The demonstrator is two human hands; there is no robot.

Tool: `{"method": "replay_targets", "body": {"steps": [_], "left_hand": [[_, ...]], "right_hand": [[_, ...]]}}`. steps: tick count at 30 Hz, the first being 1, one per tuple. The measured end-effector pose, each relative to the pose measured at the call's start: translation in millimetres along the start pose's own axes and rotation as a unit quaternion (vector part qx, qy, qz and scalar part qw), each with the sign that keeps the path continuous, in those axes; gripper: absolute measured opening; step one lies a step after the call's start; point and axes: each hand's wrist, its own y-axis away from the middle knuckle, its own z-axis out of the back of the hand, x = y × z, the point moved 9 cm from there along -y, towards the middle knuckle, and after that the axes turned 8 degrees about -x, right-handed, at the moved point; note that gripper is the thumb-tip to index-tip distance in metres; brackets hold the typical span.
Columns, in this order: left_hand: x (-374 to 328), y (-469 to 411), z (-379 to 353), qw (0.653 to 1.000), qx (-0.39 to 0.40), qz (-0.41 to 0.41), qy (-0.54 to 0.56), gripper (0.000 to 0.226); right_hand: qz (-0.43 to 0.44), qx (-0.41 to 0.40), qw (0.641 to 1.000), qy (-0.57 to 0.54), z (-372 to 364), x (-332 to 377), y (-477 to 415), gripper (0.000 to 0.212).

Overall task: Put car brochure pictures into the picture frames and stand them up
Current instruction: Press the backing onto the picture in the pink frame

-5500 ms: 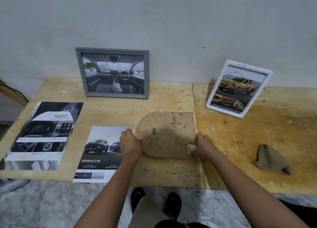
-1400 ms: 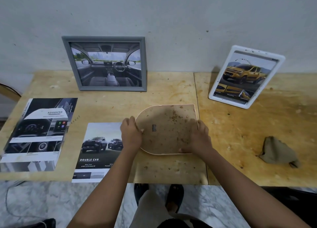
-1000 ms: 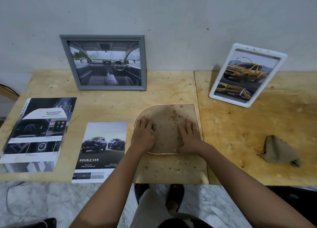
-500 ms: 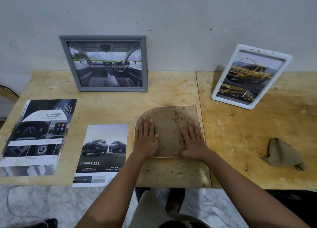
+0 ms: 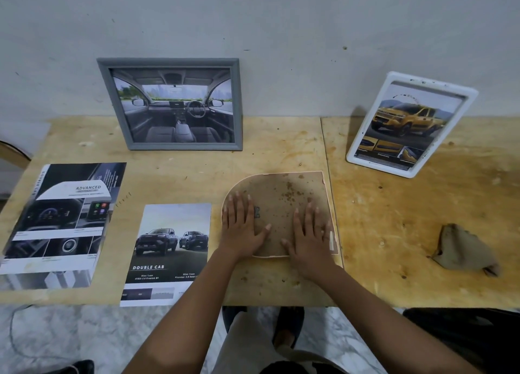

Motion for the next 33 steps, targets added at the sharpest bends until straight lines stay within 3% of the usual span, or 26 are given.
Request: {"method": "replay_targets", "body": {"steps": [6,11,16,21,33], "left_hand": [[1.4,-2.5,-2.2,1.0,-0.001,0.0,-0.008,0.086],[1.1,-2.5,-4.2,1.0,0.019,0.001,-0.008,0.086],[-2.2,-1.5,8.9,0.996,0.058,-0.03,-0.052,0.089],[-6.4,-4.1,14.7,0.993,0.069,-0.069,-0.064,0.088],[-3.6,-7.1,11.2,0.995,0.08,-0.05,-0.025,0.086]], "right_hand": [[0.013,0.02,1.0,0.008,-7.3,0.5,1.4,0.103],[-0.004,0.045,0.998,0.045,-2.4,-1.8,-0.3,0.084],[0.028,0.021,0.994,0.103,33.4,8.4,-10.4,0.077],[0.008,0.088,0.995,0.049,22.4,9.5,-17.5,0.086],[0.034,0.093,0.995,0.024,14.7,-2.3,-20.3,0.084]]}}
